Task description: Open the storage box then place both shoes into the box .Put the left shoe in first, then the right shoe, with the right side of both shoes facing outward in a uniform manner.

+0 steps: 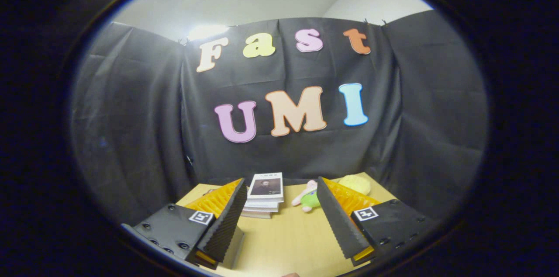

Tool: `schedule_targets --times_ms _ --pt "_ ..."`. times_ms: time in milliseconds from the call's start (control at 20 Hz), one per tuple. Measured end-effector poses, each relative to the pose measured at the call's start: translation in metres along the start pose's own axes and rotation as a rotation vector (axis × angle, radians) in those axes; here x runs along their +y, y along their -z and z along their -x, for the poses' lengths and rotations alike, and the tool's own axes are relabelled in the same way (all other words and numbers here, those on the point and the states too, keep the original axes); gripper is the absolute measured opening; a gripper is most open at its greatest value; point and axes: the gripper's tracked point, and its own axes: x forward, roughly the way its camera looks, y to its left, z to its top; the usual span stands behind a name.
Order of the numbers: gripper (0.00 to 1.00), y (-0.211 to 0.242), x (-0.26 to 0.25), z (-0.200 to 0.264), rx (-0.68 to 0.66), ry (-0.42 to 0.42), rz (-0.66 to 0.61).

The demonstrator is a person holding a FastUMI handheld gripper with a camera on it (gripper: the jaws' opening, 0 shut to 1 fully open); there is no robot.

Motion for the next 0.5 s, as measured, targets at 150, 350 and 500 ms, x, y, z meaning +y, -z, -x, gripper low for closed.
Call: schedule_targets --times_ms 150,350,500 --pt "1.0 0.0 -0.018 0.002 0.0 0.018 0.01" --pt "1.0 0.003 -0.042 -0.001 0.006 0.044 0.027" --pt "1.0 0.005 -0.055 -0.005 0.006 0.053 0.042"
